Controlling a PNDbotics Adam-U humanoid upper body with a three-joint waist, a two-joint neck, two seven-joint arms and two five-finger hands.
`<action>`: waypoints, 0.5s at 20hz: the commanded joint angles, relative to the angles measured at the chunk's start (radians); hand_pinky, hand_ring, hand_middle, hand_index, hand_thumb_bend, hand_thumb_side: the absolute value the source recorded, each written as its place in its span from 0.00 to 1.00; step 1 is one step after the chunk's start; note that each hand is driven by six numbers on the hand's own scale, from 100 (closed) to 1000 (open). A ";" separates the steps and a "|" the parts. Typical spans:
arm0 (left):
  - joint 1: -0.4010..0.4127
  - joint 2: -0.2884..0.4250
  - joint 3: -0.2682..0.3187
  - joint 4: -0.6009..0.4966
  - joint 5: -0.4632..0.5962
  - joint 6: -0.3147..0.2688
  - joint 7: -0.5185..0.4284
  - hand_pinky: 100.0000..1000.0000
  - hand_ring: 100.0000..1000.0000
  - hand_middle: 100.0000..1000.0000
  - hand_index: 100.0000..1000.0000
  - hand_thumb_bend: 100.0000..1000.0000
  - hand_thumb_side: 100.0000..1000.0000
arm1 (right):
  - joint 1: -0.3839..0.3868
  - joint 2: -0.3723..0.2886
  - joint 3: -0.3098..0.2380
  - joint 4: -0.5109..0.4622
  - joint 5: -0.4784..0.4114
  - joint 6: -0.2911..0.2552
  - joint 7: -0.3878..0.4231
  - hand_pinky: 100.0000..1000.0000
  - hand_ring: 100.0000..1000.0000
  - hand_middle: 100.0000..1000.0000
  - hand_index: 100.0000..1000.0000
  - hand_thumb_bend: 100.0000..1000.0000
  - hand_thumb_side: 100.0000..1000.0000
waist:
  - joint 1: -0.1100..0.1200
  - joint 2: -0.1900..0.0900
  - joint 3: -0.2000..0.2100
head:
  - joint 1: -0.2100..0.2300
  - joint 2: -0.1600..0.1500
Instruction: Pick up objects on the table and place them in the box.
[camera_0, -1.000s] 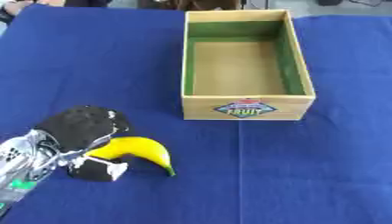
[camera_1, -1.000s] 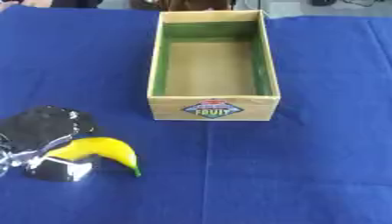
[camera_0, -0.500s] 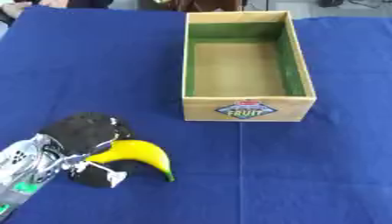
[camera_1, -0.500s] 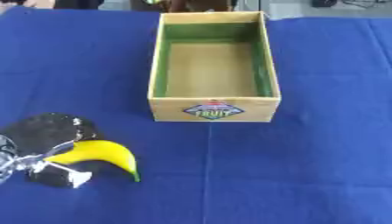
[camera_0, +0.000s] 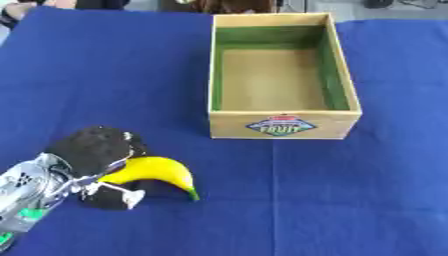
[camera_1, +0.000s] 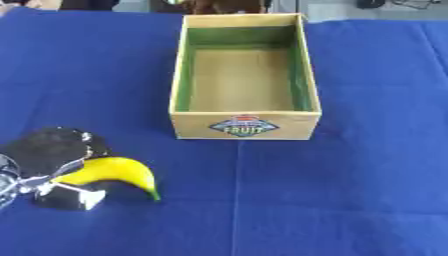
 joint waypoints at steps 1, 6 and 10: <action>-0.006 0.017 0.012 -0.016 -0.003 -0.001 0.011 0.35 0.53 0.50 0.72 0.05 0.52 | -0.004 -0.015 -0.002 -0.019 -0.002 -0.002 0.003 0.77 0.71 0.72 0.91 0.00 1.00 | 0.002 -0.021 0.000 | 0.003 -0.013; -0.008 0.023 0.014 -0.038 0.014 -0.003 0.013 0.33 0.52 0.49 0.71 0.00 0.52 | -0.002 -0.015 -0.002 -0.019 -0.002 -0.001 0.003 0.77 0.72 0.72 0.91 0.00 1.00 | 0.003 -0.022 0.002 | 0.003 -0.013; -0.011 0.031 0.022 -0.058 0.023 0.002 0.013 0.31 0.49 0.47 0.69 0.00 0.52 | 0.000 -0.015 -0.002 -0.019 -0.001 -0.001 0.003 0.77 0.72 0.72 0.91 0.00 1.00 | 0.004 -0.023 0.004 | 0.001 -0.012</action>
